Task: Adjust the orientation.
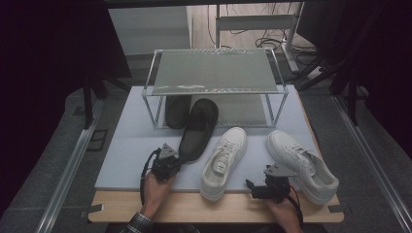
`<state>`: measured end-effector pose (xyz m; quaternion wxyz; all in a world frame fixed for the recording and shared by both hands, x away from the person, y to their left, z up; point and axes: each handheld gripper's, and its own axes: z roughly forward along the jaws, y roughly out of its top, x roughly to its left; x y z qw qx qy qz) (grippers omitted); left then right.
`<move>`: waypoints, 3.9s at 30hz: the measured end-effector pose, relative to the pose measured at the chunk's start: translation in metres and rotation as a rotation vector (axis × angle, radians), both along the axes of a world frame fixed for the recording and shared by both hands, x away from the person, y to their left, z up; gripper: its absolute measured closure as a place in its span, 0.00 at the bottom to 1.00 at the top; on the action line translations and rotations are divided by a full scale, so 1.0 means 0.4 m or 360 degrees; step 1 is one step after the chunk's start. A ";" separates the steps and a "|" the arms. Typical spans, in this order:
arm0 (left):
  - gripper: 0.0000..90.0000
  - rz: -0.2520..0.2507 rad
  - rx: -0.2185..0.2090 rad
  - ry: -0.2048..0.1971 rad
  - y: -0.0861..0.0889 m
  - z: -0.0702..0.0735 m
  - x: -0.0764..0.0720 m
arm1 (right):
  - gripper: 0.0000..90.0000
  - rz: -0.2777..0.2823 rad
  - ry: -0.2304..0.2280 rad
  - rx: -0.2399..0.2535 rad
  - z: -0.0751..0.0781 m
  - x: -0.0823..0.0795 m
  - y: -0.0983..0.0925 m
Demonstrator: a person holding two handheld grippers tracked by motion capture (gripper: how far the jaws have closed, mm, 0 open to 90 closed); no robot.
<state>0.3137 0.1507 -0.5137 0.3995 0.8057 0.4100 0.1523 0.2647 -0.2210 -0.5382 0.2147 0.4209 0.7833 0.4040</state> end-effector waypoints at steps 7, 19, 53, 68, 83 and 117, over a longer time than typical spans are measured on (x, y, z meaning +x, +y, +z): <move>1.00 -0.0005 0.0014 -0.0019 -0.028 0.006 0.015 | 0.04 0.0000 0.0000 0.0000 0.000 0.000 0.000; 1.00 0.0014 0.0023 -0.0043 -0.065 0.005 0.051 | 0.04 0.0000 -0.0001 0.0000 0.000 0.000 0.000; 1.00 0.0093 -0.0015 -0.0077 -0.110 0.044 0.160 | 0.04 0.0001 0.0000 0.0002 0.000 0.000 0.000; 1.00 0.0147 -0.0024 -0.0063 -0.117 0.039 0.219 | 0.04 0.0001 0.0000 0.0002 0.000 0.000 0.000; 1.00 0.0204 -0.0020 -0.0049 -0.124 0.036 0.272 | 0.04 0.0002 -0.0002 0.0002 0.000 0.000 -0.001; 0.91 0.0142 -0.0061 -0.0050 -0.110 0.058 0.254 | 0.04 0.0001 -0.0004 0.0005 -0.001 0.000 0.000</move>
